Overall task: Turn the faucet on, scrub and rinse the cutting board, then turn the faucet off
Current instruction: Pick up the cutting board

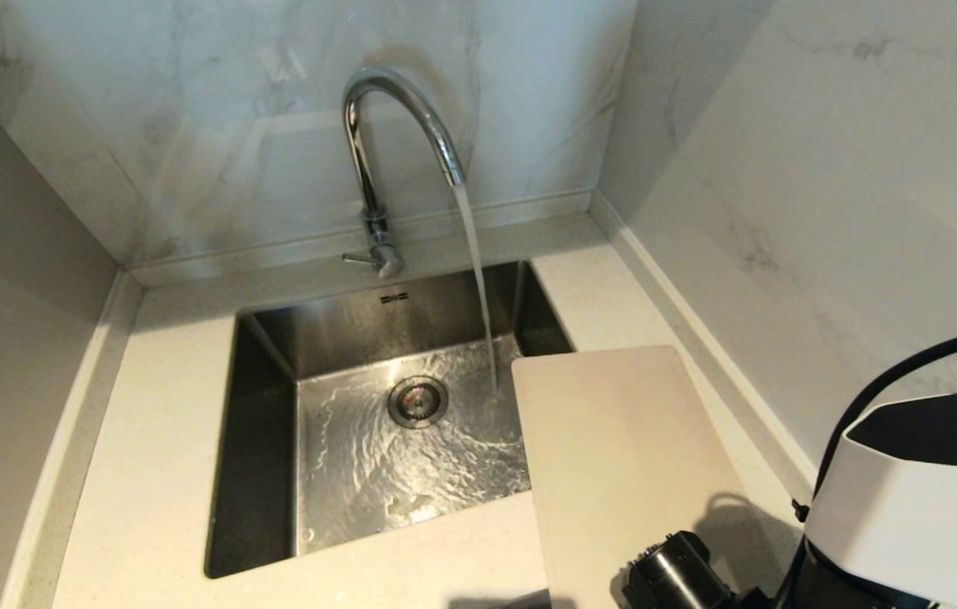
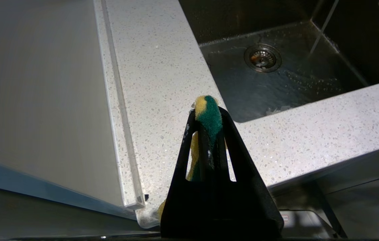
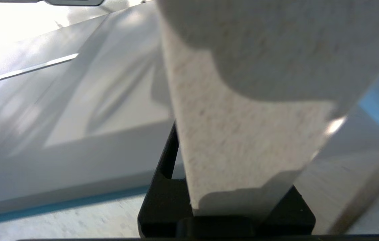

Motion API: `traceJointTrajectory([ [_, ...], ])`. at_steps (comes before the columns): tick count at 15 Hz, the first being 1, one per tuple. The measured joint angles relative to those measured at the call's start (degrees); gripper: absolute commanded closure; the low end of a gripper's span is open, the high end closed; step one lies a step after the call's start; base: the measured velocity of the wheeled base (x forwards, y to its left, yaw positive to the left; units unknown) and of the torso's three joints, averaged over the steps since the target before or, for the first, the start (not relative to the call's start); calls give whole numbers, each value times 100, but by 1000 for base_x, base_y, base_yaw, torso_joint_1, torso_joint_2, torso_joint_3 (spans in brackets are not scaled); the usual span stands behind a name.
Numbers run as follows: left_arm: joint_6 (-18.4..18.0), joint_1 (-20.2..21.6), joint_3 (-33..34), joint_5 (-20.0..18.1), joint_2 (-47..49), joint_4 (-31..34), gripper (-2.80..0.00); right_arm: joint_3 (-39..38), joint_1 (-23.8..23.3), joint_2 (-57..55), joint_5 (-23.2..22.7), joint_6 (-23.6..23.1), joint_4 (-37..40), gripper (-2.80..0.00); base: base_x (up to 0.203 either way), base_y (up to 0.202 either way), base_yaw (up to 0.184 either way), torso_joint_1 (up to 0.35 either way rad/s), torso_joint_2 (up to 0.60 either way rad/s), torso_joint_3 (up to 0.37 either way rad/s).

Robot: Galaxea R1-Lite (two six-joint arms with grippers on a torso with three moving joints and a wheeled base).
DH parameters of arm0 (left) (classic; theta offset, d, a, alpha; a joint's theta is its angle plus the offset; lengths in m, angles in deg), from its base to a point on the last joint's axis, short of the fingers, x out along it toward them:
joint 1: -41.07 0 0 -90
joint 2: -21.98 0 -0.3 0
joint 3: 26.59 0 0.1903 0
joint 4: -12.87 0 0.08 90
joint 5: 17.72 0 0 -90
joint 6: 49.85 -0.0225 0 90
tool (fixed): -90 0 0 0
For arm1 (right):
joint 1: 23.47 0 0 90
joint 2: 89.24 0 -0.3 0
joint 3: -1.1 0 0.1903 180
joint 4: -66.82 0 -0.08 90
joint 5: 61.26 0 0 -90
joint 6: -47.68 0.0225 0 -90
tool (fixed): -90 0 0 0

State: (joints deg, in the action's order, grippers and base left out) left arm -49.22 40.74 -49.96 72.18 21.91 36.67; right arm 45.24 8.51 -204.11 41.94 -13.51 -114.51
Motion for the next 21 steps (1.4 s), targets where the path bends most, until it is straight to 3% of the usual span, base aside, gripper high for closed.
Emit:
traceJointTrajectory([
  [5,-4,0,0,2,0,-1,0,-76,0,773,24,-245,200,0,0,0,0,0,0,0],
  [10,-5,0,0,2,0,0,0,-126,-1,1788,160,-456,983,0,0,0,0,0,0,0],
  [19,-1,0,0,4,0,1,0,-526,-34,2779,201,-547,1015,0,0,0,0,0,0,0],
  [21,-3,0,0,0,0,0,0,-554,-163,3081,193,-765,1029,0,0,0,0,0,0,0],
])
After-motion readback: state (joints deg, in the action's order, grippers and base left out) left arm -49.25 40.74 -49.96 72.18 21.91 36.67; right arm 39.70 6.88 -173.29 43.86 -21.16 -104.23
